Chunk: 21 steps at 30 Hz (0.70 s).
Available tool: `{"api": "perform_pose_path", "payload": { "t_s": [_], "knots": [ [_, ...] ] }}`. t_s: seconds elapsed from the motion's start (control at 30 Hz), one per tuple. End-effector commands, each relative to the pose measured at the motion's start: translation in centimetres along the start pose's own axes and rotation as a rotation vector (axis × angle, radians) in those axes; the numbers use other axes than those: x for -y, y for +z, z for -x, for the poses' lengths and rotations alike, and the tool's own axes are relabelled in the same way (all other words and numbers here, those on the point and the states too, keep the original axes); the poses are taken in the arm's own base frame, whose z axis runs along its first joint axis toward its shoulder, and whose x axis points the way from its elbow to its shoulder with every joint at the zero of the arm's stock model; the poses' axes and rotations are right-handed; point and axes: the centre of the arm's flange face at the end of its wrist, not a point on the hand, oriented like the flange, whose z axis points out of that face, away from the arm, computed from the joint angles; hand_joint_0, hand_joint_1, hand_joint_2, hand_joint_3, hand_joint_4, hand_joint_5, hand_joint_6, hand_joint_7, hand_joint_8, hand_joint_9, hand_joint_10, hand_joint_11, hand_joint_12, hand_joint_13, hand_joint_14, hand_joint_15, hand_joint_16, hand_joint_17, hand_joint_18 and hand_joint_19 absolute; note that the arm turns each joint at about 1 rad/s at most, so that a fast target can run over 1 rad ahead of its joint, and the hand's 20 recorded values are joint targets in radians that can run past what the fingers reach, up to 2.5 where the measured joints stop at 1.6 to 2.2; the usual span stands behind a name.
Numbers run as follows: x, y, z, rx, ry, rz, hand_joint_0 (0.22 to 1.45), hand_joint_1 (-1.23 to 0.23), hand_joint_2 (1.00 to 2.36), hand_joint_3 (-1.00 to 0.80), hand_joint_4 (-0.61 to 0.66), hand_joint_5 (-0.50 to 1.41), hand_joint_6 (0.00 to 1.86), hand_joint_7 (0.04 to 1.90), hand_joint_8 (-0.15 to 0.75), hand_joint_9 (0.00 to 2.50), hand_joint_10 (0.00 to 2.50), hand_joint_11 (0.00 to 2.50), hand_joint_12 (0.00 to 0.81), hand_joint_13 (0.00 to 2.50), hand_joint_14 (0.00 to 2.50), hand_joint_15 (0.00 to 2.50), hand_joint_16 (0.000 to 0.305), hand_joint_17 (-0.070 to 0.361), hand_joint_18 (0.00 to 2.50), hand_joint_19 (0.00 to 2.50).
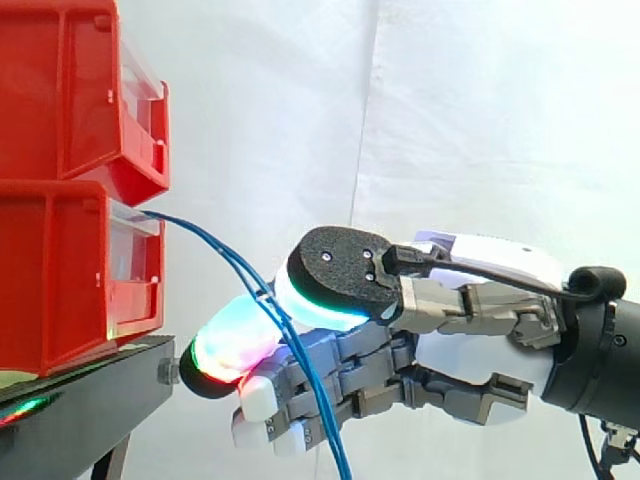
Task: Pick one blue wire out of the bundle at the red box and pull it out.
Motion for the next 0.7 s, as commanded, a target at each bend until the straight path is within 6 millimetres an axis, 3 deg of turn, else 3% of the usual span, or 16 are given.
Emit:
{"api": "perform_pose_path", "payload": {
  "t_s": [0.0,0.27,0.4,0.67],
  "knots": [
    [-0.14,0.00,-0.15,-0.001,-0.004,0.004,0.56,-0.65,1.00,-0.46,0.23,-0.18,0.81,0.88,0.365,0.82,0.01,0.46,0.446,0.88,0.01,0.31,0.059,0.133,0.79,0.41],
    [-0.24,0.00,-0.29,-0.005,-0.011,0.008,0.59,-0.69,1.01,-0.40,0.22,-0.19,0.87,0.94,0.361,0.82,0.01,0.47,0.439,0.89,0.01,0.31,0.058,0.132,0.80,0.40],
    [-0.25,0.00,-0.31,-0.006,-0.009,0.009,0.59,-0.70,1.02,-0.26,0.16,-0.19,0.93,0.98,0.360,0.82,0.01,0.48,0.439,0.89,0.01,0.31,0.058,0.131,0.80,0.41],
    [-0.26,0.00,-0.32,-0.008,-0.009,0.010,0.59,-0.71,1.02,-0.16,0.11,-0.19,0.95,1.02,0.365,0.83,0.01,0.49,0.439,0.89,0.01,0.31,0.058,0.130,0.81,0.41]
  ]
}}
